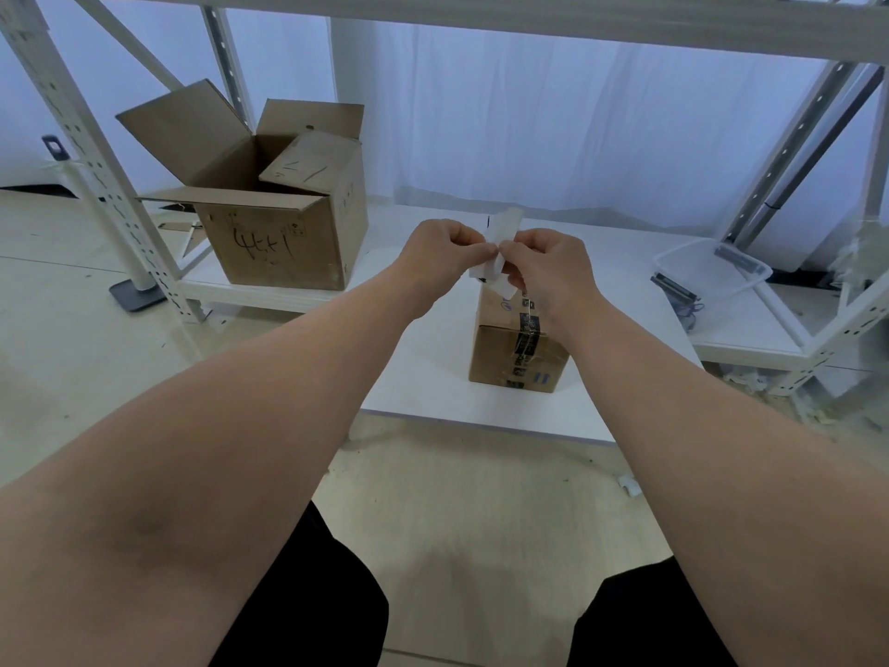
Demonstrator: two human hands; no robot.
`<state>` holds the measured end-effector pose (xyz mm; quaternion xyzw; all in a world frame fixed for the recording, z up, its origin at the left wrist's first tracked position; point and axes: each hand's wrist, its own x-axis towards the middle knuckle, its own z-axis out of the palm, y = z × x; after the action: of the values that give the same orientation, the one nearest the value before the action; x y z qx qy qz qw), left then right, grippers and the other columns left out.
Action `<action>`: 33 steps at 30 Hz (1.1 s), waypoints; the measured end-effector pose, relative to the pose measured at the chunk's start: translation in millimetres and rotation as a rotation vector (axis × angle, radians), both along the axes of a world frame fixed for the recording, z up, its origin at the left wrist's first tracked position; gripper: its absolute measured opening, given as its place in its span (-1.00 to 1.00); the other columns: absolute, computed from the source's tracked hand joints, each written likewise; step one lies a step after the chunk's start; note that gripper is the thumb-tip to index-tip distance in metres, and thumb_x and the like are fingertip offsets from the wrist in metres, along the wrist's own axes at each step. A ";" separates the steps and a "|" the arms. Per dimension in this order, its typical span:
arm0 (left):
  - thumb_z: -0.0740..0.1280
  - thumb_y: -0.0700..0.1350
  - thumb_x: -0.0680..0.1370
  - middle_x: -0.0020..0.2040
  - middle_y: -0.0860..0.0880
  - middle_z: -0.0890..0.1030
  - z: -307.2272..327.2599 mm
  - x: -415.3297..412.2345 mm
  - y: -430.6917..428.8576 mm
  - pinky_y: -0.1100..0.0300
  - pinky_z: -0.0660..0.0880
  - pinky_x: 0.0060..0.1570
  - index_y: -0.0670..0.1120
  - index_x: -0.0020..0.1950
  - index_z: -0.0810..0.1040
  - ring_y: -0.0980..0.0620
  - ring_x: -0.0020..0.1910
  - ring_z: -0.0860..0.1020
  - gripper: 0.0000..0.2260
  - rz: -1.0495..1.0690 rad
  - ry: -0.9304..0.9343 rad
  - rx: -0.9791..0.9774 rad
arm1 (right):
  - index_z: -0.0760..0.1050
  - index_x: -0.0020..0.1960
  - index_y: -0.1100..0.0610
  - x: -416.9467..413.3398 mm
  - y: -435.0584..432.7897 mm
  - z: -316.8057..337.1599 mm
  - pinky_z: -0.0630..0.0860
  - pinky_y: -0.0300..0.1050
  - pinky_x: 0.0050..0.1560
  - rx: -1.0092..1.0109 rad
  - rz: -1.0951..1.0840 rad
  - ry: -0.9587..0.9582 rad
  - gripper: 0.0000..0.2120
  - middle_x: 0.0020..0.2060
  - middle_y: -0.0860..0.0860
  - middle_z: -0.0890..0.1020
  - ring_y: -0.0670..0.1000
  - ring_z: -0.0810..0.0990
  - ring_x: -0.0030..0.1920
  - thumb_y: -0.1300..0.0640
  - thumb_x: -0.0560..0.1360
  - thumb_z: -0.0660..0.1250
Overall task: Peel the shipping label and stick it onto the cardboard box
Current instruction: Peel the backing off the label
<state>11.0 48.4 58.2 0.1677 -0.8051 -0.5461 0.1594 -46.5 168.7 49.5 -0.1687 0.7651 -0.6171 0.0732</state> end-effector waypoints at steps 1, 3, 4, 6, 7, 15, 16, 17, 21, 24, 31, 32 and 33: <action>0.40 -0.09 0.50 -0.09 -0.01 0.57 -0.5 0.0 0.2 0.33 0.40 -0.21 -0.17 0.13 0.53 0.16 -0.19 0.48 -0.75 -0.008 -0.015 0.003 | 0.58 -0.25 -0.02 -0.2 -0.1 -0.1 0.60 0.10 -0.01 -0.002 -0.006 0.002 -0.87 -0.15 0.04 0.69 0.11 0.66 -0.03 0.13 0.46 0.34; 0.41 -0.08 0.49 0.01 -0.09 0.59 -1.6 -0.5 -0.3 0.26 0.43 -0.15 -0.15 0.21 0.44 0.11 -0.16 0.52 -0.65 -0.007 -0.029 0.037 | 0.58 -0.21 0.00 -0.8 -0.6 -0.2 0.60 0.09 -0.01 -0.012 -0.016 0.000 -0.90 -0.14 0.04 0.69 0.09 0.66 -0.05 0.13 0.47 0.34; 0.42 -0.08 0.48 0.03 -0.11 0.59 -1.8 -0.7 -0.7 0.21 0.46 -0.10 -0.14 0.24 0.39 0.08 -0.16 0.54 -0.60 -0.004 -0.031 0.069 | 0.58 -0.18 0.03 -1.2 -1.0 -0.1 0.59 0.08 0.01 -0.020 -0.018 0.001 -0.91 -0.15 0.04 0.68 0.07 0.65 -0.08 0.14 0.47 0.33; 0.43 -0.06 0.47 0.02 -0.10 0.59 -0.7 -0.3 -1.3 0.17 0.50 -0.04 -0.15 0.25 0.37 0.07 -0.15 0.56 -0.56 0.001 -0.054 0.105 | 0.59 -0.12 0.07 -1.8 -1.7 0.3 0.58 0.06 0.05 -0.029 -0.022 0.009 -0.92 -0.16 0.03 0.67 0.04 0.64 -0.12 0.13 0.48 0.32; 0.44 -0.05 0.47 0.00 -0.08 0.59 -0.1 0.2 -1.7 0.18 0.50 -0.04 -0.15 0.22 0.40 0.07 -0.14 0.56 -0.59 -0.002 -0.072 0.098 | 0.59 -0.09 0.08 -1.7 -2.1 0.7 0.59 0.06 0.05 -0.031 -0.026 0.008 -0.91 -0.15 0.04 0.67 0.06 0.64 -0.11 0.13 0.49 0.31; 0.37 -0.14 0.51 -0.16 -0.03 0.57 3.5 2.0 -0.9 0.33 0.38 -0.24 -0.17 -0.08 0.57 0.11 -0.25 0.45 -0.90 0.010 0.093 0.028 | 0.61 -0.08 0.06 1.7 -1.8 4.3 0.55 -0.03 0.10 -0.087 0.039 -0.060 -0.85 -0.08 0.03 0.70 0.00 0.67 -0.03 0.01 0.51 0.31; 0.37 -0.14 0.51 -0.18 -0.04 0.58 3.4 1.7 -1.8 0.32 0.38 -0.25 -0.16 -0.10 0.57 0.10 -0.26 0.46 -0.90 0.014 0.118 0.019 | 0.61 -0.04 0.06 2.5 -1.0 4.4 0.54 -0.06 0.11 -0.082 0.063 -0.059 -0.82 -0.07 -0.01 0.70 -0.04 0.67 -0.03 -0.03 0.49 0.35; 0.38 -0.14 0.50 -0.19 -0.06 0.60 3.2 1.8 -2.7 0.30 0.38 -0.25 -0.16 -0.11 0.56 0.08 -0.25 0.48 -0.91 0.011 0.143 0.015 | 0.62 -0.01 0.05 3.2 0.2 4.1 0.54 -0.07 0.12 -0.071 0.080 -0.053 -0.78 -0.07 -0.03 0.70 -0.06 0.66 -0.02 -0.08 0.46 0.38; 0.39 -0.14 0.49 -0.28 -0.05 0.64 3.5 3.7 -7.3 0.26 0.39 -0.32 -0.17 -0.10 0.55 0.06 -0.35 0.48 -0.89 0.021 0.207 -0.035 | 0.62 0.01 0.05 6.1 4.4 5.3 0.53 -0.13 0.10 -0.044 0.104 -0.031 -0.67 -0.07 -0.02 0.71 -0.09 0.65 0.02 -0.14 0.36 0.47; 0.39 -0.13 0.48 -0.35 -0.01 0.62 5.1 4.8 -8.4 0.28 0.36 -0.38 -0.12 -0.14 0.54 0.16 -0.49 0.40 -0.92 0.031 0.242 -0.082 | 0.59 0.02 0.08 8.0 4.2 7.7 0.49 -0.22 0.00 -0.093 0.132 -0.044 -0.71 -0.08 -0.01 0.71 -0.16 0.66 -0.09 -0.06 0.39 0.47; 0.39 -0.11 0.49 -0.31 0.00 0.61 4.4 2.6 -6.5 0.21 0.45 -0.15 -0.08 -0.16 0.54 0.12 -0.29 0.52 -0.92 0.025 0.275 -0.118 | 0.61 0.00 0.08 8.7 1.6 8.5 0.51 -0.14 0.06 -0.126 0.136 -0.037 -0.85 -0.06 0.02 0.70 0.00 0.67 0.01 0.04 0.48 0.39; 0.38 -0.11 0.50 -0.29 -0.01 0.62 3.8 1.9 -6.8 0.22 0.45 -0.15 -0.12 -0.12 0.55 0.12 -0.28 0.52 -0.91 0.020 0.268 -0.121 | 0.62 -0.05 0.07 7.3 1.3 7.6 0.51 -0.14 0.05 -0.126 0.121 -0.036 -0.89 -0.07 0.03 0.70 -0.02 0.67 -0.02 0.05 0.50 0.38; 0.38 -0.12 0.51 -0.24 -0.05 0.63 3.6 1.7 -7.2 0.22 0.46 -0.13 -0.16 -0.08 0.57 0.10 -0.25 0.53 -0.89 0.006 0.256 -0.114 | 0.63 -0.12 0.05 6.4 1.4 6.5 0.52 -0.12 0.06 -0.121 0.103 -0.034 -0.90 -0.09 0.03 0.71 -0.02 0.68 -0.03 0.05 0.50 0.37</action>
<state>12.7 41.2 61.9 0.0899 -0.8074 -0.5160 0.2716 -40.1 170.1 56.1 -0.2016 0.7155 -0.6602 0.1077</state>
